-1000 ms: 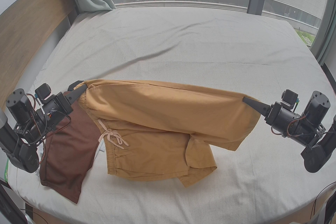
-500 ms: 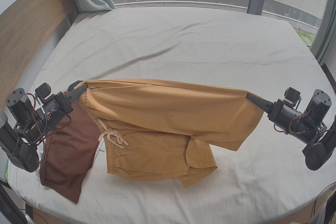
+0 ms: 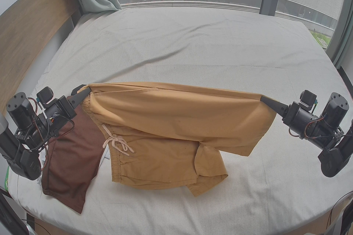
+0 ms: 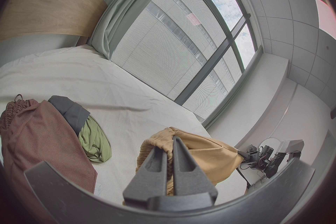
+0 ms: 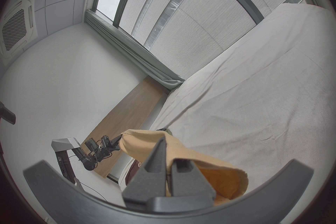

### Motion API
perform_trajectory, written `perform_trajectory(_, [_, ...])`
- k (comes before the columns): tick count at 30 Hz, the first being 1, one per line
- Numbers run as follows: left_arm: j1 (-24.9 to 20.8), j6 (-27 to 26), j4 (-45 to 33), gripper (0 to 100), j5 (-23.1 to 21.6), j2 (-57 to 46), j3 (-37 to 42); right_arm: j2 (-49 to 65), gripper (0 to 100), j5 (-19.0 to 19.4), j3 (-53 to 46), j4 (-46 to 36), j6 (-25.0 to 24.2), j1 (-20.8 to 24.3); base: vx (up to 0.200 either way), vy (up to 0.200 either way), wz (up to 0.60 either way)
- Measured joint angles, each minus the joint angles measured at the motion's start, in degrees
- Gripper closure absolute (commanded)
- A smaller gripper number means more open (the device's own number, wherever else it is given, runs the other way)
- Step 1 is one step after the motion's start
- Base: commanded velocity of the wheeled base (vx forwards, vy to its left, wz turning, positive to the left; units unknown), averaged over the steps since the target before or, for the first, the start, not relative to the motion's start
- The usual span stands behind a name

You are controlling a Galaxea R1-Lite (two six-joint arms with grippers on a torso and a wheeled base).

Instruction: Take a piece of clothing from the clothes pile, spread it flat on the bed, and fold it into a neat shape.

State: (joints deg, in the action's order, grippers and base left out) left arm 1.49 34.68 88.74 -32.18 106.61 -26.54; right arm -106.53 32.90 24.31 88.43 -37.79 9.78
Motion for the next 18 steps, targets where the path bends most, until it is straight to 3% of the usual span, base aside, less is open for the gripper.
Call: perform_trajectory(18, [-2.28,-0.39,0.11,100,3.34,4.56,-3.25,-5.57,100,-0.06,9.34,-0.11,0.21,-0.28,0.0,0.0,0.0])
